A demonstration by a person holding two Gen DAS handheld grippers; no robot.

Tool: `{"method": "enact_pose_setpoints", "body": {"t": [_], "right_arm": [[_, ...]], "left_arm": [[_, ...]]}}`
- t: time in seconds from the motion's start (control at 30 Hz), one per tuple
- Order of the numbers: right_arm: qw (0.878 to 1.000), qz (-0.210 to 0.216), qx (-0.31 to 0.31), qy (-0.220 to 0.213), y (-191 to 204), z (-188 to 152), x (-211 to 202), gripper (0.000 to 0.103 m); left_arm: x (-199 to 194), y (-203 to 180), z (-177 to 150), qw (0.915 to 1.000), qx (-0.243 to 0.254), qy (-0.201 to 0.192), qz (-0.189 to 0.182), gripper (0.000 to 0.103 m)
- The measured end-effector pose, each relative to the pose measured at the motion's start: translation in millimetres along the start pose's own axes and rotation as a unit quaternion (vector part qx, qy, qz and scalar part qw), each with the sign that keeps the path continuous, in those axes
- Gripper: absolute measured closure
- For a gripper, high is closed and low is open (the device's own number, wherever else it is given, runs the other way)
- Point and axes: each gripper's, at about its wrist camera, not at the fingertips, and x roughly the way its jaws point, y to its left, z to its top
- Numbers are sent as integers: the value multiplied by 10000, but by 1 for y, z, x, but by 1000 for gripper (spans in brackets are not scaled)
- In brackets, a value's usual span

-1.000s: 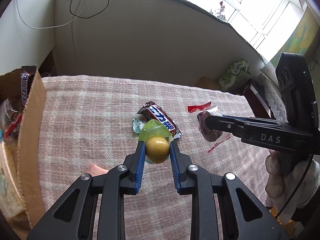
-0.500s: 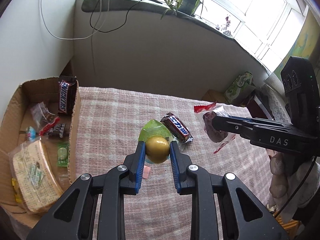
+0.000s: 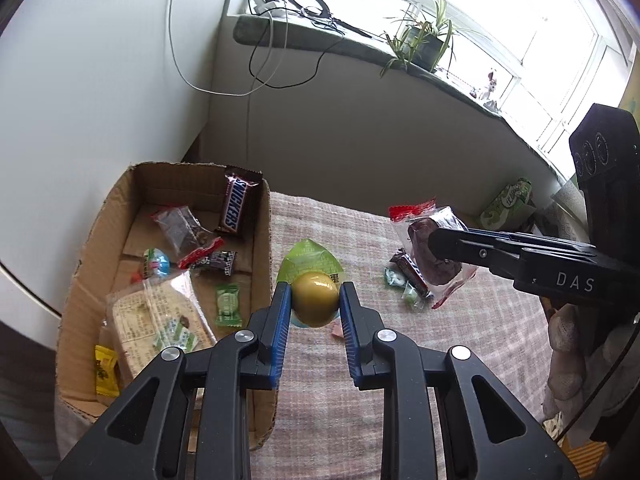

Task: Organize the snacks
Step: 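Carry the candy cup and red-topped bag over the box with both grippers, then open both grippers to release the cup and bag into the box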

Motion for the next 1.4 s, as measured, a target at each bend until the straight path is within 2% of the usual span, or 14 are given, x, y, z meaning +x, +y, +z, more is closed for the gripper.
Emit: {"method": "enact_pose_setpoints", "body": {"t": [0.4, 0.83, 1.23, 1.33, 1.4], "right_arm": [[9990, 222, -344, 154, 54, 21, 44, 73], [9971, 389, -483, 450, 89, 25, 88, 73], [9961, 267, -600, 595, 97, 22, 105, 72], [9964, 255, -568, 568, 96, 23, 104, 69], [9966, 248, -575, 530, 96, 24, 102, 57]], "left_arm": [[-9, 60, 11, 9988, -209, -132, 430, 80], [-10, 89, 6, 9975, -372, -115, 597, 80], [-10, 101, 3, 9970, -444, 1, 639, 80], [-10, 100, 3, 9969, -408, 5, 678, 79], [-11, 100, 3, 9968, -389, 16, 696, 76]]}}
